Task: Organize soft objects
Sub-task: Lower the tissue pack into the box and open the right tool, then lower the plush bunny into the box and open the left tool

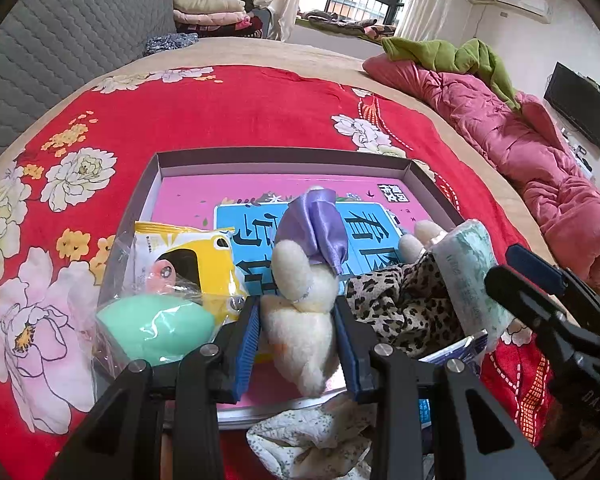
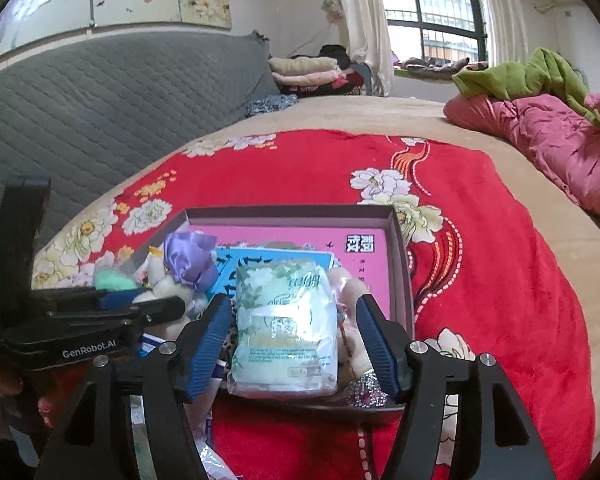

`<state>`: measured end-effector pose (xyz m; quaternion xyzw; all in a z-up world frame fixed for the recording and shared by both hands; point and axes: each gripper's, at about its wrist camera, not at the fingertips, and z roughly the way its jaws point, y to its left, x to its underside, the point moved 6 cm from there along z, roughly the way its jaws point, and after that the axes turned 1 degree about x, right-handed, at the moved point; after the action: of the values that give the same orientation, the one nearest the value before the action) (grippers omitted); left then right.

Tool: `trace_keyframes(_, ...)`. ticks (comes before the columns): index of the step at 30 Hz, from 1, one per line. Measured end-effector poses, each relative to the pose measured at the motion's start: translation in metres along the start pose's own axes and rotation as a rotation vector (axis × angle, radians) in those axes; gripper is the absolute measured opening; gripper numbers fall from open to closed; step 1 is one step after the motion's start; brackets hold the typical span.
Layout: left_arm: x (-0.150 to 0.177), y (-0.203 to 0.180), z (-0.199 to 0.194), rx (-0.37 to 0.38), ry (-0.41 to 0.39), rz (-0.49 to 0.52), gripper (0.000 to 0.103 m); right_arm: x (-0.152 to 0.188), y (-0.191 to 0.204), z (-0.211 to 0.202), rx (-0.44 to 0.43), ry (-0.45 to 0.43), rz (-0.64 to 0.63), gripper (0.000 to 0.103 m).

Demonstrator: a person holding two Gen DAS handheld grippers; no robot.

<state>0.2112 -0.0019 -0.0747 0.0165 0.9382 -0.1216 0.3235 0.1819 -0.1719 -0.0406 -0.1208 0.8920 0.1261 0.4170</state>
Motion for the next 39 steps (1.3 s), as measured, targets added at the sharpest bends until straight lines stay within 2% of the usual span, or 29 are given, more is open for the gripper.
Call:
trace_keyframes(8, 0.0, 0.0, -0.001, 0.013, 0.002, -0.003, 0.037, 0.006, -0.013, -0.002, 0.056, 0.035, 0.0, 0.067)
trace_keyframes(18, 0.0, 0.001, 0.001, 0.015, 0.006, -0.002, 0.038, 0.019, -0.029, 0.021, 0.164, 0.098, -0.009, 0.067)
trace_keyframes(23, 0.0, 0.001, 0.0, 0.016, 0.004, 0.002, 0.041, 0.012, -0.034, 0.013, 0.146, 0.06, 0.022, 0.067)
trace_keyframes(27, 0.0, -0.002, -0.001, 0.02, 0.001, 0.012, 0.049, 0.009, -0.033, 0.01, 0.129, 0.051, 0.035, 0.067)
trace_keyframes(31, -0.001, -0.002, -0.003, 0.022, -0.004, 0.01, 0.051, 0.006, -0.031, 0.006, 0.121, 0.034, 0.037, 0.067)
trace_keyframes(39, -0.008, -0.005, -0.016, 0.042, -0.048, 0.009, 0.059, 0.0, -0.031, -0.002, 0.114, 0.004, 0.051, 0.07)
